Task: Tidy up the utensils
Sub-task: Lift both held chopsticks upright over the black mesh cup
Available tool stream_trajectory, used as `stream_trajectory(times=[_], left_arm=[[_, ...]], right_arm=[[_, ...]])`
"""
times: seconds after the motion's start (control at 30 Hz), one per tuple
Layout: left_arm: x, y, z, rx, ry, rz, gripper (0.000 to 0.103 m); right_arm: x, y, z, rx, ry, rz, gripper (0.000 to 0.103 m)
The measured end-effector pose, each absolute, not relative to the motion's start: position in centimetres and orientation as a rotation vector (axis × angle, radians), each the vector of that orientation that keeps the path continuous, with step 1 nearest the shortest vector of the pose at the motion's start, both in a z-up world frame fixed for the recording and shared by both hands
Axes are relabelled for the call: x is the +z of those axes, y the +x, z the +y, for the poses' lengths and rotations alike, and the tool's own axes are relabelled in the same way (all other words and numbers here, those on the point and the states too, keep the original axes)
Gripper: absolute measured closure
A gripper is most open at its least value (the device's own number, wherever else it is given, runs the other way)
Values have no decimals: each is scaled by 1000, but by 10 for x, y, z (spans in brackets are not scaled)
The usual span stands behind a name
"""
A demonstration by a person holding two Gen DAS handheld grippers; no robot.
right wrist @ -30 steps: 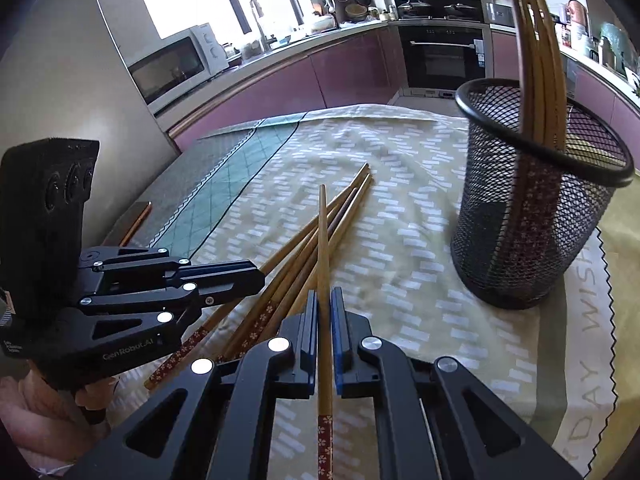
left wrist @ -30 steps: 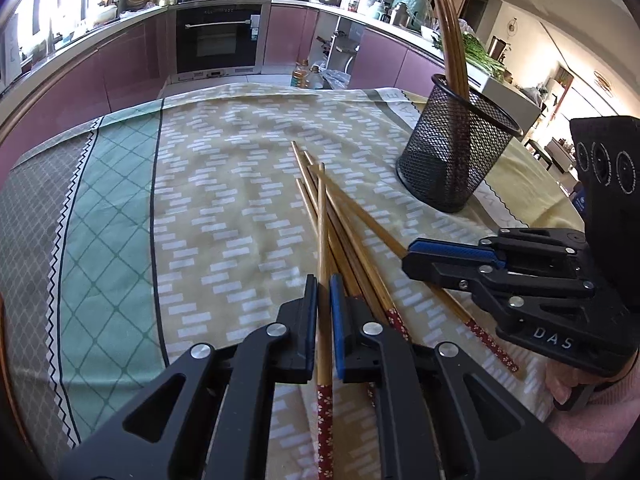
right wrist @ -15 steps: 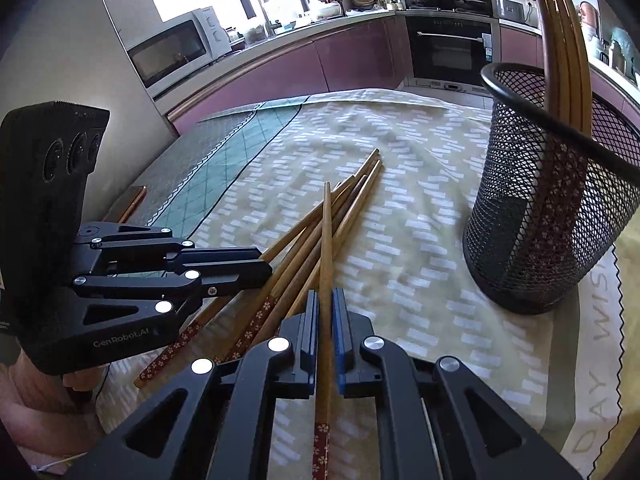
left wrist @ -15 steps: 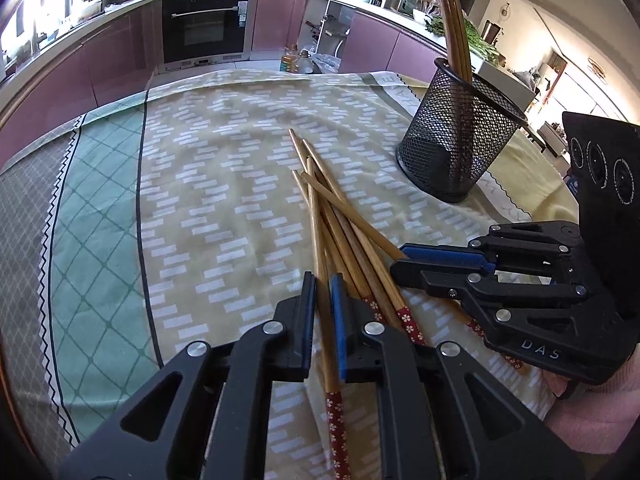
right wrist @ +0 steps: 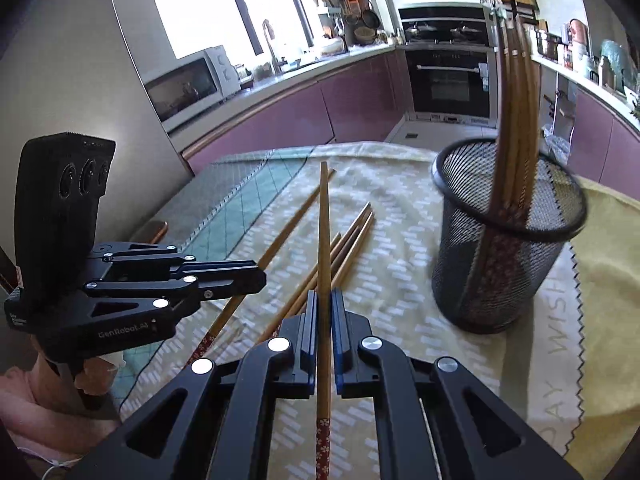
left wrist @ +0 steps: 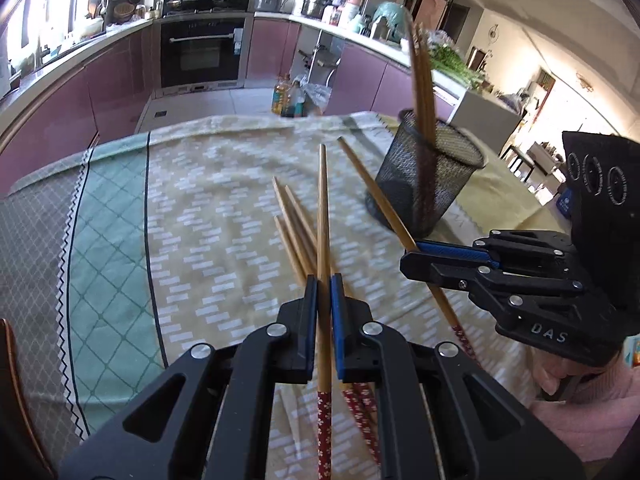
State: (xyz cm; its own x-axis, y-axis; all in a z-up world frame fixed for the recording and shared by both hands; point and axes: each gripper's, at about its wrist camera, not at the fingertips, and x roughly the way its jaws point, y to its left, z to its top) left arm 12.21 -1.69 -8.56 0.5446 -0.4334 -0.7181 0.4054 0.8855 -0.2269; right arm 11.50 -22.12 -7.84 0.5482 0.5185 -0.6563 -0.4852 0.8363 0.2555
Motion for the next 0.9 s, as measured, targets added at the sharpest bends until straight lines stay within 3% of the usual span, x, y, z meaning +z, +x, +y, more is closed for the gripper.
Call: stream_trajectory(times=[0.9], left_arm=[[0, 106, -20, -655, -149, 668, 96]], right_arm=[[-20, 100, -274, 549, 108, 582, 97]])
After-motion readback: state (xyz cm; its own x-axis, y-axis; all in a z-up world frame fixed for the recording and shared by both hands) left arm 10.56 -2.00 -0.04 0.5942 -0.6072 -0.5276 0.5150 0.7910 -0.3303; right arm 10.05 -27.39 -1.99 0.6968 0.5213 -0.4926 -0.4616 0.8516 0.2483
